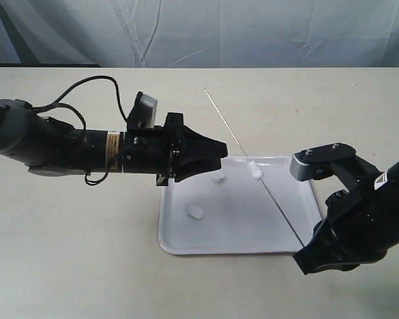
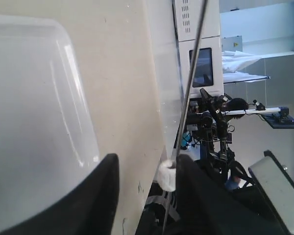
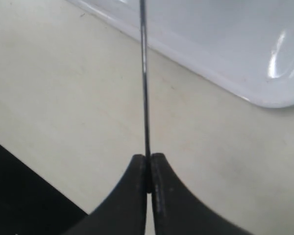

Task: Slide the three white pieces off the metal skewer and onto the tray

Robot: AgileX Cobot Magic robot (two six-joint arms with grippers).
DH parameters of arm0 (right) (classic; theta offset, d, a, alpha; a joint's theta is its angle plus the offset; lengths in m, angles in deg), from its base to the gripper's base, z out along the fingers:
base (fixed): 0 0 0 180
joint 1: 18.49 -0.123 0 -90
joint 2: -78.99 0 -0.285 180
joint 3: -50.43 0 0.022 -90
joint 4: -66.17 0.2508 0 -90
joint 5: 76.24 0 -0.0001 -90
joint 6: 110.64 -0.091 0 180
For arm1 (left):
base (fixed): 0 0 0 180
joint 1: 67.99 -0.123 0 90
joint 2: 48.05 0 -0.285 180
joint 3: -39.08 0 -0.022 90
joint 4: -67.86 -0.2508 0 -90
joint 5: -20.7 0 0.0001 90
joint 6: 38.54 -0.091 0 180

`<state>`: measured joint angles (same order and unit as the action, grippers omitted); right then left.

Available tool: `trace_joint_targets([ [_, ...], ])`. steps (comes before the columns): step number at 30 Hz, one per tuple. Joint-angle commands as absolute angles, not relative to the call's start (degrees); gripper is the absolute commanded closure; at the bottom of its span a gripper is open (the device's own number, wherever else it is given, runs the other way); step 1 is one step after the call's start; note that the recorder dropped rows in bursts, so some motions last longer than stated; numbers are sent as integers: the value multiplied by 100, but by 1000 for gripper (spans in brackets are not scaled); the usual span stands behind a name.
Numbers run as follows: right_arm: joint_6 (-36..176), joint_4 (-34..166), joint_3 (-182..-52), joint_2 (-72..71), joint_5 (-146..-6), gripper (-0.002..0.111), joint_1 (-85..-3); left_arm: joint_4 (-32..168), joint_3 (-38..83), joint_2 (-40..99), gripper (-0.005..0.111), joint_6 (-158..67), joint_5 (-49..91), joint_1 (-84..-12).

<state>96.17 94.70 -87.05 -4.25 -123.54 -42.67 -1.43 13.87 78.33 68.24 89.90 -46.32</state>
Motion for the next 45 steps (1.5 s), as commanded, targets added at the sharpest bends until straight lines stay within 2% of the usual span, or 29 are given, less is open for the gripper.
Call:
trace_joint_targets([
  [1,9615,9504,-8814,-396,-12422,109,-4248,-12,1398,7750,70,6853,9066,-4406],
  [17,9615,9617,-8814,-469,-12407,109,-4248,445,1398,7537,70,6571,8931,-3813],
  [45,9615,9617,-8814,-469,-12463,109,-4248,-190,1398,7537,70,6595,8714,-3820],
])
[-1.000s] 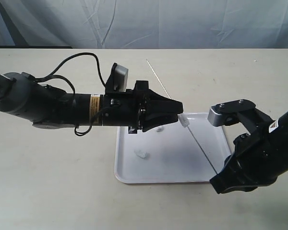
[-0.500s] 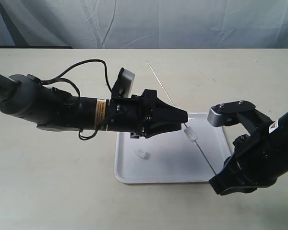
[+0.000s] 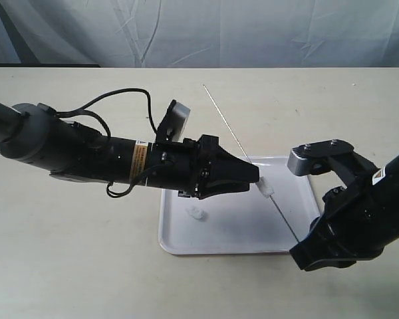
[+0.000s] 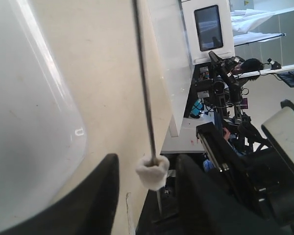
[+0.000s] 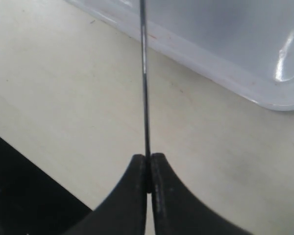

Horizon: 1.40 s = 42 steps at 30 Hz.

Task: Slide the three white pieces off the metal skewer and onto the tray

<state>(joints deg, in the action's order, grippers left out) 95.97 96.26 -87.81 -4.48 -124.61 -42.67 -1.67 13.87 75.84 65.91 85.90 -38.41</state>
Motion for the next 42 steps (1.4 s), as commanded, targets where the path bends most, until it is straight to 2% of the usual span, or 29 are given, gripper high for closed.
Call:
trace_joint_targets([
  [1,9615,9617,-8814,-469,-12463,109,-4248,-179,1398,7537,70,6595,8714,-3820],
  [17,9615,9656,-8814,-469,-12488,109,-4248,149,1398,7537,70,6471,8386,-3543],
  [29,9615,9656,-8814,-469,-12488,109,-4248,522,1398,7537,74,6381,8276,-3358],
  [31,9615,9656,-8814,-469,-12488,109,-4248,522,1398,7537,82,6381,8263,-3358],
  [32,9615,9656,-8814,-469,-12488,109,-4248,510,1398,7537,90,6381,8233,-3358],
  [35,9615,9656,-8814,-469,-12488,109,-4248,510,1398,7537,105,6297,8212,-3358],
  [42,9615,9646,-8803,-469,-12553,109,-4248,903,1398,7537,107,6297,8296,-3518],
])
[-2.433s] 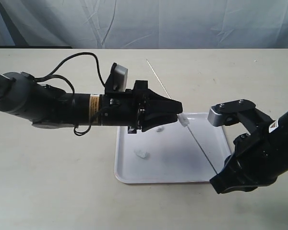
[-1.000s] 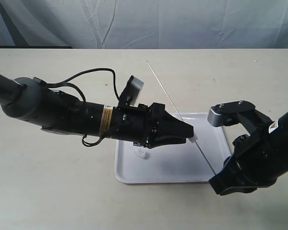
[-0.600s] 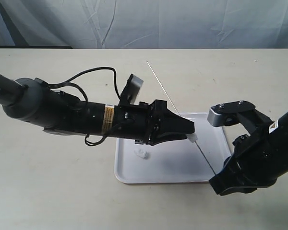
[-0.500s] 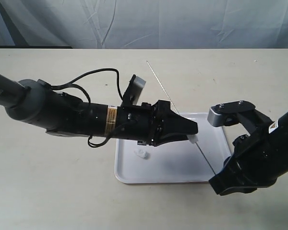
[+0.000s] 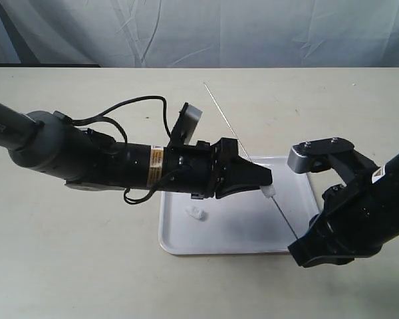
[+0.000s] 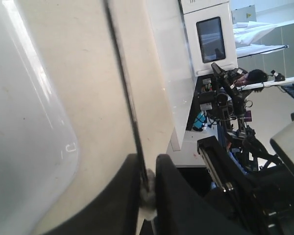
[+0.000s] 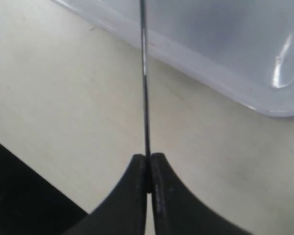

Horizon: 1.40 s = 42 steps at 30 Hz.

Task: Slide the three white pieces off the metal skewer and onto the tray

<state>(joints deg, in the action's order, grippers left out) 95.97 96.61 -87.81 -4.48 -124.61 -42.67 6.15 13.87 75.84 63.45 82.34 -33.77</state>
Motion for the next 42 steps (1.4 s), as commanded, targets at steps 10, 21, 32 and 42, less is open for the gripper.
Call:
trace_joint_targets([
  [10,9615,9608,-8781,-469,-12624,109,-4248,981,1398,7537,107,6287,8792,-4034],
  [21,9639,9322,-7969,-469,-12548,109,-4248,1299,1398,7537,107,6275,8884,-4473],
  [32,9639,9218,-7958,-469,-12558,109,-4248,1259,1398,7537,107,6286,9066,-5730],
  [42,9639,9209,-7958,-469,-12558,109,-4248,1147,1398,7537,107,6275,9066,-6041],
])
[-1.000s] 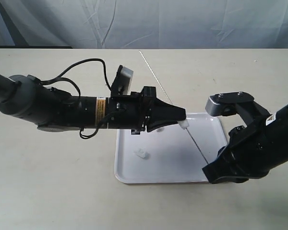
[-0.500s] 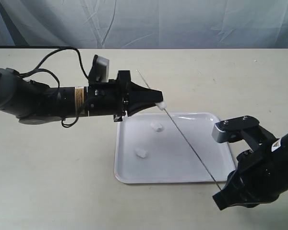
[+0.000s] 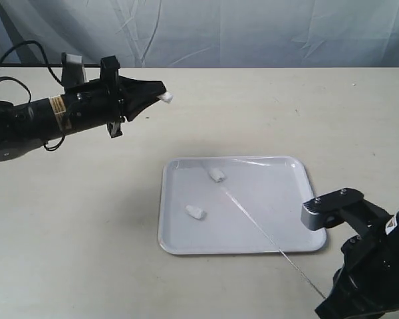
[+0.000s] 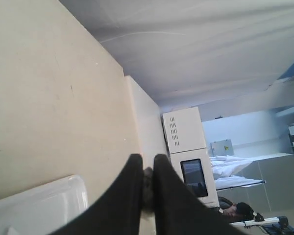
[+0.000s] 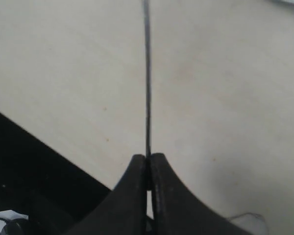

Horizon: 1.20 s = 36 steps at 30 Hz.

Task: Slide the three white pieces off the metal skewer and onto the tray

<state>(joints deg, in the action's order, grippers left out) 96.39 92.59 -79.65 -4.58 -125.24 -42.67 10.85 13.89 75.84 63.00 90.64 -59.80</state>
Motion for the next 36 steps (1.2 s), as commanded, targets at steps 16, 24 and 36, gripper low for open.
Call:
trace_joint_targets([
  [16,9220,8997,-8306,-469,-12015,109,-4248,-1264,1398,7537,107,6286,8215,-5500],
  [24,9088,8878,-9019,-802,-11804,109,-4248,-937,1398,7537,96,5979,6794,-4542],
  [36,8893,8713,-10424,-2602,-11491,109,-4248,-534,1398,7537,83,5614,6052,-4037],
])
